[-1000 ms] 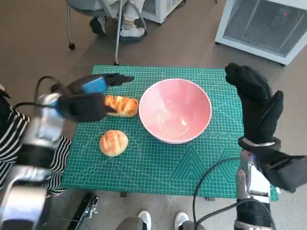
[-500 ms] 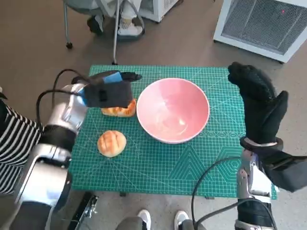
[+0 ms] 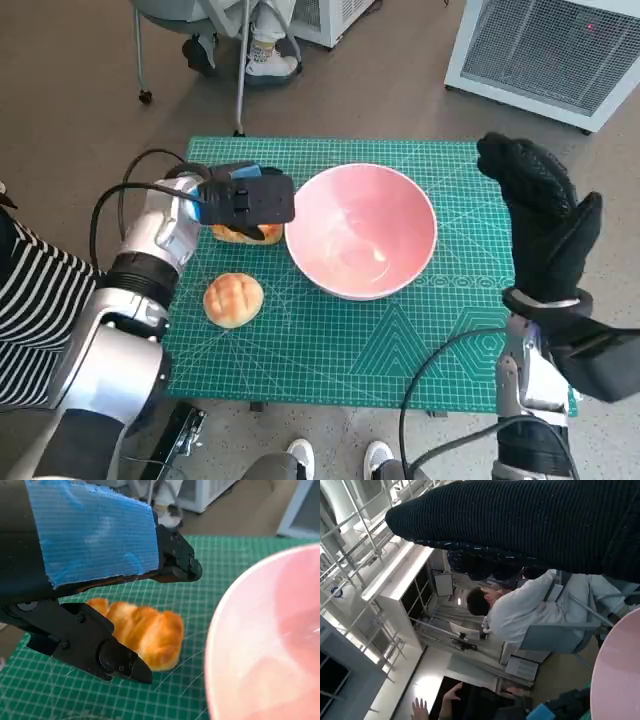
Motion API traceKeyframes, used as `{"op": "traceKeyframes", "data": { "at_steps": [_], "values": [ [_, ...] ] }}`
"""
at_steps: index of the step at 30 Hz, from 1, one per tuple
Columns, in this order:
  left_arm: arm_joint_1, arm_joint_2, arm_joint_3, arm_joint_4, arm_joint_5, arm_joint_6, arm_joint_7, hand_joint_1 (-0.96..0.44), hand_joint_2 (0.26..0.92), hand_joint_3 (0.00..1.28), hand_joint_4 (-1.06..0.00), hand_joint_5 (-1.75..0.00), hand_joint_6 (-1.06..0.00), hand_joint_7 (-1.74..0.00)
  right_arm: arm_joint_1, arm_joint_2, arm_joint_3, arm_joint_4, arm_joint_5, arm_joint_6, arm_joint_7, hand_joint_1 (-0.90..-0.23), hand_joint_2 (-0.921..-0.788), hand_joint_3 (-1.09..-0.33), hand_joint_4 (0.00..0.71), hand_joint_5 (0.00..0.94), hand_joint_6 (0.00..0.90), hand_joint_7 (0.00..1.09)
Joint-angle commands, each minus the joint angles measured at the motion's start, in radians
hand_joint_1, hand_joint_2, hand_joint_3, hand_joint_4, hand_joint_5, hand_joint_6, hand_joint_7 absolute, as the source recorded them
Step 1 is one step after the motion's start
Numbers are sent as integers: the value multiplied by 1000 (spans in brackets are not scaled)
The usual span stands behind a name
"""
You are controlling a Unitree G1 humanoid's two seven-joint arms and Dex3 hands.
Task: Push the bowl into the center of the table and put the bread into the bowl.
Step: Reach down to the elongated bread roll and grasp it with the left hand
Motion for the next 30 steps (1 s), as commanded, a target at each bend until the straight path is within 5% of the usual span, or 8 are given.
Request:
{"op": "traceKeyframes", "data": {
  "at_steps": [1, 30],
  "values": [
    [-35, -4, -21, 24, 21, 24, -13, -141, 794, 0, -88, 0, -271, 0, 25, -2, -1, 7, -19, 0, -9, -665, -921, -720, 198, 0, 156, 329],
    [2, -24, -42, 67, 51, 76, 110, -194, 787, 0, -63, -6, -260, -1, 19, 6, 2, 21, -21, -6, -21, -662, -921, -722, 198, 0, 136, 342]
  ]
}}
